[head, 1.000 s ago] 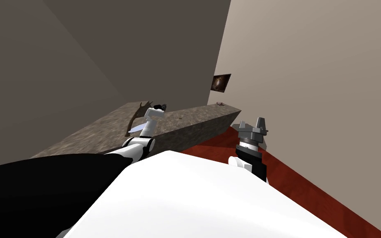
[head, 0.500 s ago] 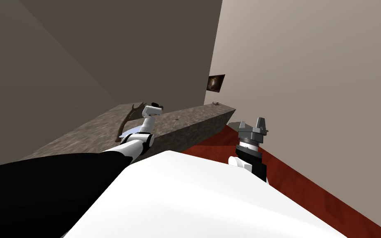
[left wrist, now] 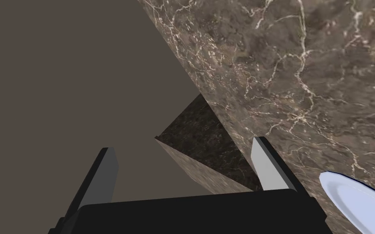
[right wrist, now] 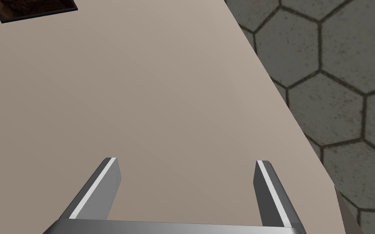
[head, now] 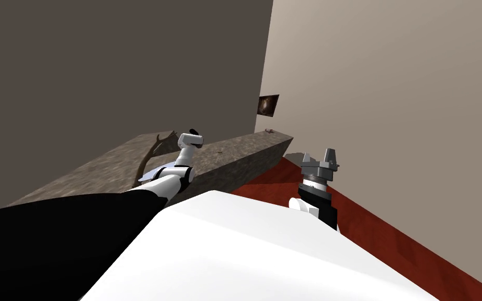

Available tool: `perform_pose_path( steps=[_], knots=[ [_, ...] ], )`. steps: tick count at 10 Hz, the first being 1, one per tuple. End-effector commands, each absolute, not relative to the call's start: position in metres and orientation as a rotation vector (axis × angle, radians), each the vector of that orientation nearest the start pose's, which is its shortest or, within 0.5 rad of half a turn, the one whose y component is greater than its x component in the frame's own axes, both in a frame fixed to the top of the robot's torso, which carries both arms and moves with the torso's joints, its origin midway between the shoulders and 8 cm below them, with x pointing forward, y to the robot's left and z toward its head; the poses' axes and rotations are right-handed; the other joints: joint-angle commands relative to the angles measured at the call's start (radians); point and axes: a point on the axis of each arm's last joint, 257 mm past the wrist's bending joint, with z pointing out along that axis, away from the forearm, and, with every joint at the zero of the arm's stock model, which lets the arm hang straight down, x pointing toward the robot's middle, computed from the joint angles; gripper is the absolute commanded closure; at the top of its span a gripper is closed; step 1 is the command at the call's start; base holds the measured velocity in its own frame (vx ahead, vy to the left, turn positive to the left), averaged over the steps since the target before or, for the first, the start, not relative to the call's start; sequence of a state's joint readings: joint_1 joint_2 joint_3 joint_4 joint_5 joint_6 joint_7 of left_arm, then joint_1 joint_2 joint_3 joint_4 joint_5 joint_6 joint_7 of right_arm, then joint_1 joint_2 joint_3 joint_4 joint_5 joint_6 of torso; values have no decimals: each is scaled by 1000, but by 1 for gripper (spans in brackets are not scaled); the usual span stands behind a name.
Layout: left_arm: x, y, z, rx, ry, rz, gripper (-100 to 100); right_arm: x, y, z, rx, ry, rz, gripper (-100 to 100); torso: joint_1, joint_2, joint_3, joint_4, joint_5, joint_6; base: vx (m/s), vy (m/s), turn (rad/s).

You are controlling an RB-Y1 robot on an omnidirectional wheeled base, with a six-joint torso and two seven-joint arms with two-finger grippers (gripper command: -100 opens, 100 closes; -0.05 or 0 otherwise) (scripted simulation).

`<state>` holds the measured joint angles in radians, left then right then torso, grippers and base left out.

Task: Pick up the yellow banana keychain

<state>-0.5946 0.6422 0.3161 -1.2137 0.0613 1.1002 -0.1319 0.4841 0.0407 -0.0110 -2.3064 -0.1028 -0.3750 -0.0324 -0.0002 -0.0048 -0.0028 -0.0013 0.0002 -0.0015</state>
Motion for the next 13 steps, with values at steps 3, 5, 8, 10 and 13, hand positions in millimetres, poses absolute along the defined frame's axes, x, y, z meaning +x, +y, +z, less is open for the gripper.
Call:
perform_pose_path(
  steps=[3,5,8,10,13],
  knots=[
    [548,595,-173,-1798,1460,-151,-100,357,-298,17,828,560,1377,0,0,0,0,0,0,0,51,-5,-75],
    [532,603,-189,-1895,1464,-112,-100,357,-298,17,828,560,1377,0,0,1,1,0,0,1,48,-3,-131],
    [506,610,-208,-2050,1460,-62,-100,357,-298,17,828,560,1377,0,0,0,0,0,0,0,77,-7,-124],
    [497,609,-220,-2085,1474,-38,-100,357,-298,17,828,560,1377,0,1,-1,0,0,0,0,48,5,-28],
    [466,606,-244,-2250,1480,20,-100,357,-298,17,828,560,1377,0,0,1,1,0,0,0,61,0,-118]
  ],
)
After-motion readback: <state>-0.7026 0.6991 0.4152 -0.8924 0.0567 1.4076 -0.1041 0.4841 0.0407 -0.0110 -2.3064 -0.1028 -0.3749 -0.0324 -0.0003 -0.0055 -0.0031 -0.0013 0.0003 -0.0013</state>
